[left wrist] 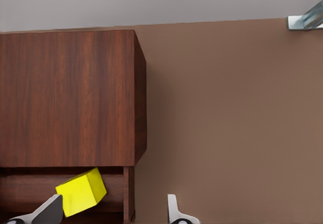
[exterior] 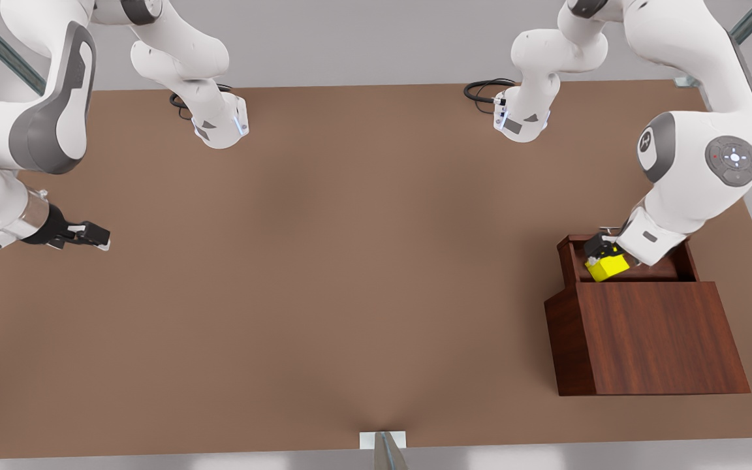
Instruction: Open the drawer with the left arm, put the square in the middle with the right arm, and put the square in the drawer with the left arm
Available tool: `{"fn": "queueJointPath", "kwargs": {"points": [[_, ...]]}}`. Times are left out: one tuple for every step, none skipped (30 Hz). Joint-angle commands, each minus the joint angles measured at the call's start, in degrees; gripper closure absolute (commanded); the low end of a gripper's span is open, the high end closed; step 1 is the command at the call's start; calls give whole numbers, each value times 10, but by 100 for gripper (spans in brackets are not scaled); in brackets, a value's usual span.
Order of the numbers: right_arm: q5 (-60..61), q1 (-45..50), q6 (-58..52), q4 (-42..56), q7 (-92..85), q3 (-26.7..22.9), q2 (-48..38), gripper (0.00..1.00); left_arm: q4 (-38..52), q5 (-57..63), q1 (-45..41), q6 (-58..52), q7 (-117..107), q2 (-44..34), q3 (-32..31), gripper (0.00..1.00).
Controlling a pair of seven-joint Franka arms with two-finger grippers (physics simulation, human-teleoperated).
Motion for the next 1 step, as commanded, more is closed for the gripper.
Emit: {"fn": "queueJointPath", "kwargs": {"points": [[0,0,4,0,0,1,1,0,0,28,0,0,0,0,0,0]]}}
